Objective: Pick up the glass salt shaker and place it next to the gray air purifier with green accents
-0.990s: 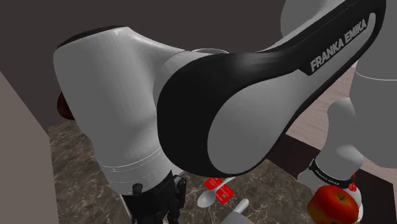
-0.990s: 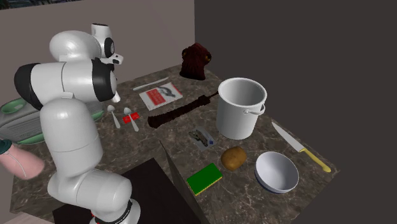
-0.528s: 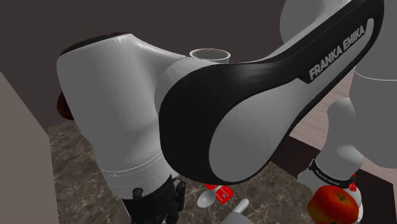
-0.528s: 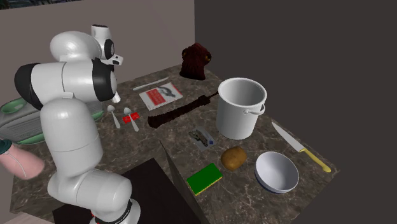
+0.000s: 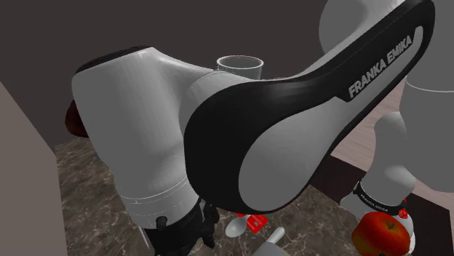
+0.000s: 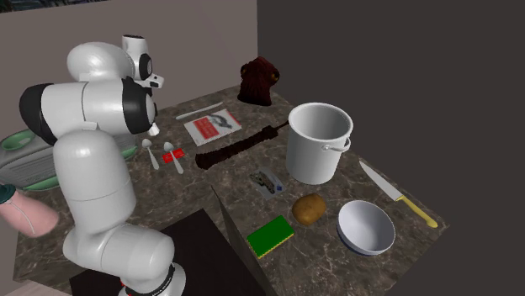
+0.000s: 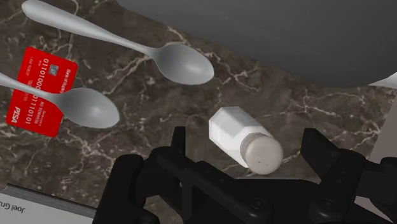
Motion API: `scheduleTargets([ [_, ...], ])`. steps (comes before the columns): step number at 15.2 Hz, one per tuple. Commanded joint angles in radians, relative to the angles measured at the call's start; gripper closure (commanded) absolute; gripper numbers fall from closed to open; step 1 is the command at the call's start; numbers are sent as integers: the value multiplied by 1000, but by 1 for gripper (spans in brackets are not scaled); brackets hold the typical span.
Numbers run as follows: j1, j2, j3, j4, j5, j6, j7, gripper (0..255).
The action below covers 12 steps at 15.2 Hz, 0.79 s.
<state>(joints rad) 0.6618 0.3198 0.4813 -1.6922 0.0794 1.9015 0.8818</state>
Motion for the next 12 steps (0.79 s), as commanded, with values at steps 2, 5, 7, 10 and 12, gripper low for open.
scheduleTargets([
  [2,-4,-3,-1,65,0,-68,1,0],
  [5,-7,-4,-2,123,-1,-128,1,0],
  [7,-7,-4,-2,123,-1,-128,1,0],
  [10,-7,-4,-2,123,-1,-128,1,0],
  [12,-7,-4,-2,123,-1,-128,1,0],
])
